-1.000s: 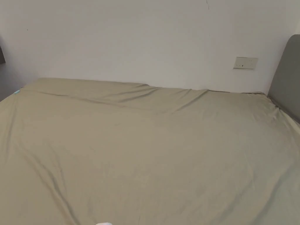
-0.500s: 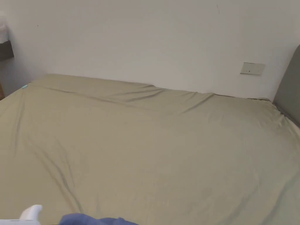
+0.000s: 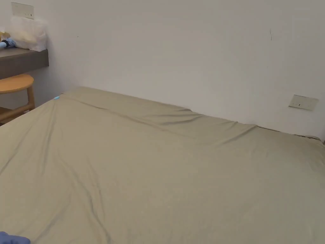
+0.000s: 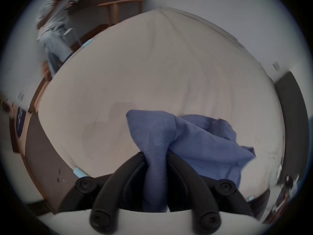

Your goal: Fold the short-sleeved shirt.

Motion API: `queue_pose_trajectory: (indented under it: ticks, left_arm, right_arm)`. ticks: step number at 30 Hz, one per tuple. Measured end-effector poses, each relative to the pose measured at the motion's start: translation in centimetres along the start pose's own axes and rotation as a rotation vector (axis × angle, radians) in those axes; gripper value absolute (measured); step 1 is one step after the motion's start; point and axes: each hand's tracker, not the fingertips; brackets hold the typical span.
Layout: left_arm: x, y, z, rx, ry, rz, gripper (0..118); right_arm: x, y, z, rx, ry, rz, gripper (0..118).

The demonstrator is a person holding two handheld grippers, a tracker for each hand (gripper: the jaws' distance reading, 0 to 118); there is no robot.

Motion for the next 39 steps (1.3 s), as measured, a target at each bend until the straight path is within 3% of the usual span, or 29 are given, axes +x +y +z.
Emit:
queue_pose_trajectory:
  ticks: [1, 2, 3, 4, 5, 8, 12, 17, 21, 24, 26, 27, 30, 32, 33, 39]
  left_arm:
    - [0.1, -0.6, -0.5, 0.033, -0.008, 0.052, 22]
    - [0.4, -1.4, -1.0, 0.075, -0.003, 0.099, 37]
    - [1.0, -2.3, -1.1, 0.109, 0.031, 0.128, 68]
    - [1.3, -2.6, -1.3, 0.139, 0.061, 0.132, 106]
    - [2.0, -3.2, -1.0, 0.128, 0.056, 0.123, 114]
    - [4.0, -3.3, 3.7, 0.314, 0.11, 0.116, 109]
    - [9.9, -3.1, 14.0, 0.616, 0.094, -0.05, 109]
    - [19.8, -7.7, 24.5, 0.93, 0.128, -0.136, 109]
    - [26.2, -13.2, 27.8, 1.069, 0.024, -0.102, 109]
    - [30.7, -16.1, 28.1, 1.073, -0.129, -0.134, 110]
    - [33.4, -17.1, 28.1, 1.078, -0.15, -0.155, 110]
    - [34.6, -17.6, 28.2, 1.076, -0.13, -0.158, 110]
    - [38.1, -19.3, 27.9, 1.051, -0.097, -0.176, 114]
    - [40.0, -20.3, 28.4, 1.04, -0.104, -0.176, 115]
    - [40.4, -20.3, 28.5, 1.024, -0.126, -0.194, 115]
    - [42.2, -20.9, 29.4, 0.975, -0.281, -0.242, 115]
  right_arm:
    - [0.0, -0.3, -0.2, 0.0, -0.001, -0.016, 7]
    - [0.1, -0.5, -0.5, -0.011, 0.007, -0.037, 7]
    - [0.0, -0.6, -0.8, -0.019, 0.016, -0.043, 7]
    - [-0.2, -0.7, -1.0, -0.019, 0.011, -0.039, 7]
    - [-0.6, -0.6, -1.0, -0.02, -0.001, -0.029, 7]
    - [-1.3, 0.7, -0.4, 0.032, -0.026, 0.035, 7]
    - [-3.1, 5.3, 2.0, 0.198, -0.1, 0.126, 7]
    - [-8.5, 10.4, 6.2, 0.412, -0.205, 0.336, 7]
    - [-11.6, 11.3, 9.1, 0.554, -0.196, 0.371, 7]
    - [-13.6, 10.2, 10.4, 0.65, -0.312, 0.365, 7]
    - [-14.3, 9.0, 10.7, 0.719, -0.332, 0.39, 9]
    - [-14.7, 8.5, 10.7, 0.752, -0.358, 0.4, 19]
    - [-14.8, 7.8, 11.2, 0.748, -0.354, 0.394, 114]
    - [-14.1, 7.4, 11.7, 0.68, -0.287, 0.329, 118]
    - [-14.2, 7.2, 12.3, 0.762, -0.272, 0.371, 118]
    - [-13.0, 7.1, 14.1, 0.769, -0.376, 0.368, 118]
